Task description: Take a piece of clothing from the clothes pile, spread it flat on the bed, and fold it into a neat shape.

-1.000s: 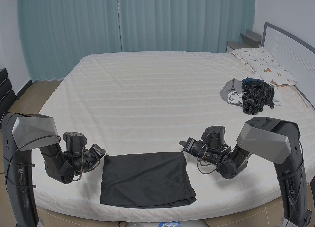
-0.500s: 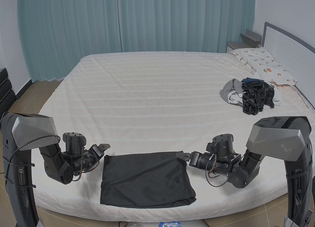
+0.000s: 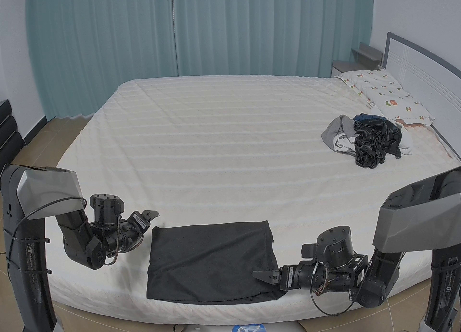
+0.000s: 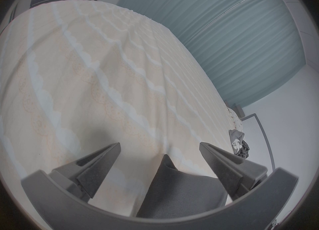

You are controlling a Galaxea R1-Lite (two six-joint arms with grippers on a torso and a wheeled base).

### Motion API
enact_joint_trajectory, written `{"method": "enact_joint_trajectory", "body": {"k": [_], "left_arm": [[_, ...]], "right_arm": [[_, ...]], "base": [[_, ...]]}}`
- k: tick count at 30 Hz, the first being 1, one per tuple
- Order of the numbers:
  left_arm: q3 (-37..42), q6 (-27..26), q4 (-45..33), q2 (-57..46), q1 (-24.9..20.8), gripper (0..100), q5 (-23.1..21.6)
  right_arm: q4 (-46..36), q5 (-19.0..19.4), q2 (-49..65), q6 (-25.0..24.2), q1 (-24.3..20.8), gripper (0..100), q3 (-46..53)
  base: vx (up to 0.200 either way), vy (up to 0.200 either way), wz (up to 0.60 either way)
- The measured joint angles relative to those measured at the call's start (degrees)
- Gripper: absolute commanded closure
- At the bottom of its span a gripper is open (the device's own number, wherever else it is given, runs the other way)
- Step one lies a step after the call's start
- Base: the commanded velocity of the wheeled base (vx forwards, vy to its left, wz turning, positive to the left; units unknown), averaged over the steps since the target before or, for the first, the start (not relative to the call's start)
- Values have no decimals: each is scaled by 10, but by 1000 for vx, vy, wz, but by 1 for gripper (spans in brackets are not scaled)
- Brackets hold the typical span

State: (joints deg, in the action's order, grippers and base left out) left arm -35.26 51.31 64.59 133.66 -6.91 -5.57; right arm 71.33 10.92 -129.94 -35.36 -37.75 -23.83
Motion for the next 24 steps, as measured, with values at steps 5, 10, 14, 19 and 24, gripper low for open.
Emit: {"method": "enact_joint_trajectory", "body": {"k": [5, 10, 14, 19, 24], "left_arm": [[0, 0, 0, 1, 2, 0, 0], [0, 0, 0, 1, 3, 0, 0], [-1, 0, 0, 1, 4, 0, -1], [-1, 0, 0, 1, 4, 0, -1], [-1, 0, 0, 1, 4, 0, -1]], "right_arm": [[1, -1, -8, 1, -8, 0, 1], [0, -1, -12, 24, -10, 100, 5], [-1, -8, -12, 34, -9, 100, 16], [0, -17, -9, 35, -7, 100, 26], [3, -17, -5, 47, -6, 100, 44]], "base": [[0, 0, 0], [0, 0, 0], [0, 0, 0], [0, 0, 0], [0, 0, 0]]}}
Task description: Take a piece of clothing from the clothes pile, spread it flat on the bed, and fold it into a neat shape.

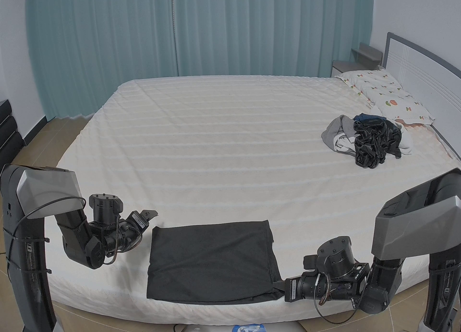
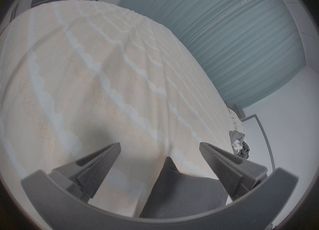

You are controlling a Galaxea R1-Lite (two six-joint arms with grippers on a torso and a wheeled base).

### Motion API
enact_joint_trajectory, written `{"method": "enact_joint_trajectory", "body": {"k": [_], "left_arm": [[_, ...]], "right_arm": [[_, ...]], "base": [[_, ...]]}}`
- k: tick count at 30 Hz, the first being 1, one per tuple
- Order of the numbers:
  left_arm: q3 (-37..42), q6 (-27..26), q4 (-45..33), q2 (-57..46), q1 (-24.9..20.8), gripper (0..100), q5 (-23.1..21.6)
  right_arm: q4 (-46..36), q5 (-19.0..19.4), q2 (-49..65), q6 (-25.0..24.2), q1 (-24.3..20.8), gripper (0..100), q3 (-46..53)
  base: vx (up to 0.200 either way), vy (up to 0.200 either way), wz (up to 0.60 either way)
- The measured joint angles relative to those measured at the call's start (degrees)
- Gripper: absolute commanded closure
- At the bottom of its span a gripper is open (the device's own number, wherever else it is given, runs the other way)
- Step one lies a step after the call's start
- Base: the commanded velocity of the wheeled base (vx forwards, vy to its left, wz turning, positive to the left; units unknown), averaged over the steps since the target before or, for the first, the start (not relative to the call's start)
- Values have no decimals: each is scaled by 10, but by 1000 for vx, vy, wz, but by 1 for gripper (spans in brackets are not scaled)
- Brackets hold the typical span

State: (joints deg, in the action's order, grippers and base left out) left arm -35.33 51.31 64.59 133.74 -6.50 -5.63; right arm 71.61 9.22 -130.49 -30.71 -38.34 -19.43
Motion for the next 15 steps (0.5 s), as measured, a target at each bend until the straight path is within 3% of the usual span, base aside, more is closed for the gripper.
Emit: {"method": "enact_joint_trajectory", "body": {"k": [11, 12, 15], "left_arm": [[0, -1, 0, 1, 0, 0, 0], [0, -1, 0, 1, 0, 0, 0], [0, -2, 0, 1, 0, 0, 0]], "right_arm": [[1, 1, 5, 13, 10, 100, 17], [0, 1, 5, 13, 11, 0, 17], [1, 1, 6, 15, 11, 0, 20]], "base": [[0, 0, 0], [0, 0, 0], [0, 0, 0]]}}
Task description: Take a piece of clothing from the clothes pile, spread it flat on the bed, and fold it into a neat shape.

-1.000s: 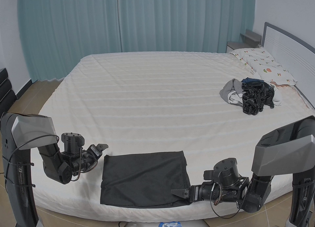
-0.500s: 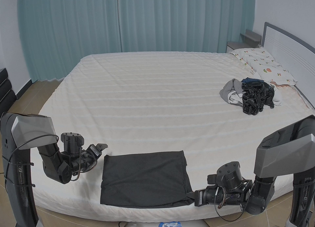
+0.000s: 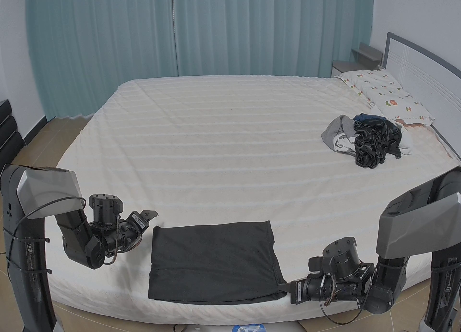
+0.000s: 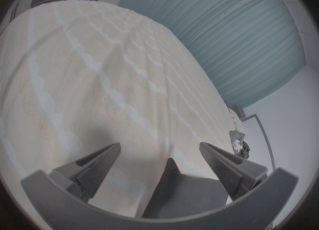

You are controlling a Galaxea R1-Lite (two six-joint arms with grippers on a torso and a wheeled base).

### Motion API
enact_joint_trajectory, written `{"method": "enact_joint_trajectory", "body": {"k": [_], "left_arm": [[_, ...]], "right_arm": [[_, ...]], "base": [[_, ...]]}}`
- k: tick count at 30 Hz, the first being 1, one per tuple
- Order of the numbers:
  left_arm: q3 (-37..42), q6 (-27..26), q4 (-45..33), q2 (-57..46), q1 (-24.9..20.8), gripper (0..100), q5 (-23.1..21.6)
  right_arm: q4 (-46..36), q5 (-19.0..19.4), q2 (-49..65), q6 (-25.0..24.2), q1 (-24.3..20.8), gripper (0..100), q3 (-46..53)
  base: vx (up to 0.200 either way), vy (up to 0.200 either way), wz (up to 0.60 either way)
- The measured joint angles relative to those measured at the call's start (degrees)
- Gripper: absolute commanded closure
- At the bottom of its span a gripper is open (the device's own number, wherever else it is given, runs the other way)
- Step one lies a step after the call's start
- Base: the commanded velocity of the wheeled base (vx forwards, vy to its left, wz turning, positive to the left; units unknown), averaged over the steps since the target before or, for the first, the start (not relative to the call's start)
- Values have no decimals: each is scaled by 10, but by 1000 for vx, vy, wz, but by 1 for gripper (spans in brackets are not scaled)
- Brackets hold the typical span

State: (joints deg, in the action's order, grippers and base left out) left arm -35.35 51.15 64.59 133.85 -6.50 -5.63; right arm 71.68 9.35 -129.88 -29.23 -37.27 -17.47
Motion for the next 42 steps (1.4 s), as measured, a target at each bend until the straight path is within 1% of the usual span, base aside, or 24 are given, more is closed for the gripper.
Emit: {"method": "enact_joint_trajectory", "body": {"k": [5, 9, 14, 16, 23, 24, 30, 35, 42], "left_arm": [[0, 1, 0, 0, 0, 0, 0], [0, 1, 0, 0, 0, 0, 0], [-1, 2, 0, 1, 0, 0, 0], [-1, 2, 0, 1, 0, 0, 0], [-2, 1, 0, 3, 0, 0, 0], [-2, 1, 0, 3, 0, 0, 0], [-3, 0, 0, 4, 0, 0, 0], [-3, 0, 0, 4, -1, 0, 1], [-2, -1, 0, 4, -1, 0, 1]], "right_arm": [[3, 0, 5, 5, 12, 0, -10], [-3, 0, 5, 5, 27, 0, -48], [-34, -6, -10, 0, 49, 0, -144], [-59, -10, -26, -6, 55, 0, -204], [-117, -24, -88, -17, 66, 0, -344], [-127, -27, -104, -19, 68, 100, -366], [-135, -41, -145, -25, 73, 100, -408], [-129, -52, -159, -34, 78, 100, -418], [-127, -54, -161, -45, 89, 100, -421]], "base": [[0, 0, 0], [0, 0, 0], [0, 0, 0], [0, 0, 0], [0, 0, 0], [0, 0, 0], [0, 0, 0], [0, 0, 0], [0, 0, 0]]}}
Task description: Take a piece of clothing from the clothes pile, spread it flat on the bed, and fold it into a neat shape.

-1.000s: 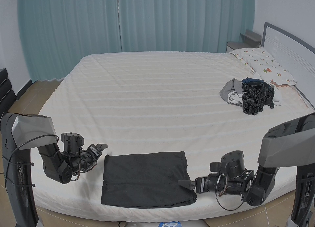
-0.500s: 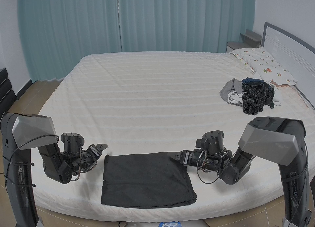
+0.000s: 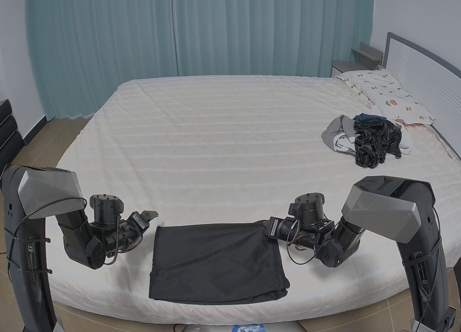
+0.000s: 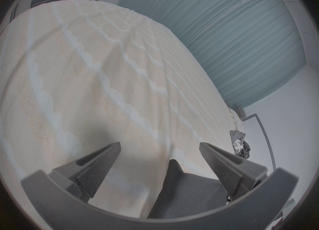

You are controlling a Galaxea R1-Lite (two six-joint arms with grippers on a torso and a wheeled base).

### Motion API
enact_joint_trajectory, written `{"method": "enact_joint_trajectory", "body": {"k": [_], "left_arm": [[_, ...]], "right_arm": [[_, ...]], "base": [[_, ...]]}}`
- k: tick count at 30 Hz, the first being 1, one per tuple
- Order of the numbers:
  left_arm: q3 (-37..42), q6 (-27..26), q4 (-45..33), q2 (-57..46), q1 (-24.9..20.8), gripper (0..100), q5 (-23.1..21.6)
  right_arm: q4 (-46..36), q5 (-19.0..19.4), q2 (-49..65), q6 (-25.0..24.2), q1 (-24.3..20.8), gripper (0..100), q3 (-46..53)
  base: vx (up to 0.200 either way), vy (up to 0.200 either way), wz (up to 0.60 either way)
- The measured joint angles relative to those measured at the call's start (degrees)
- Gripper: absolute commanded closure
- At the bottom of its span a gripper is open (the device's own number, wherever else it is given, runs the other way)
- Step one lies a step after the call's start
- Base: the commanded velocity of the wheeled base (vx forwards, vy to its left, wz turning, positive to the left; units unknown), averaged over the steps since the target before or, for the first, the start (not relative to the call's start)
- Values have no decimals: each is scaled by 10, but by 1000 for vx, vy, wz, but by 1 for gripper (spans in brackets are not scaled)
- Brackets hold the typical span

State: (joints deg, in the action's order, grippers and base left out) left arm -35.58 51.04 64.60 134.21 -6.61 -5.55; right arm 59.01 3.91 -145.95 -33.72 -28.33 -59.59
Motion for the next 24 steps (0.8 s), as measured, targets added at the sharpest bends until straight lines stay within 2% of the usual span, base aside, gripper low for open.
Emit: {"method": "enact_joint_trajectory", "body": {"k": [2, 3, 10, 15, 24], "left_arm": [[0, 0, 0, 0, 0, 0, 0], [0, 0, 0, 0, 0, 0, 0], [0, 1, 0, 0, 0, 0, 0], [3, 3, 0, -1, 1, 0, 0], [38, -8, 29, -59, 4, 0, 5]], "right_arm": [[2, 1, 0, -1, 0, 100, 0], [5, 1, 0, -1, 0, 0, 2], [16, 1, 5, -8, -5, 0, 13], [30, 0, 20, -9, 9, 0, 33], [84, -1, 131, -7, 40, 0, 165]], "base": [[0, 0, 0], [0, 0, 0], [0, 0, 0], [0, 0, 0], [0, 0, 0]]}}
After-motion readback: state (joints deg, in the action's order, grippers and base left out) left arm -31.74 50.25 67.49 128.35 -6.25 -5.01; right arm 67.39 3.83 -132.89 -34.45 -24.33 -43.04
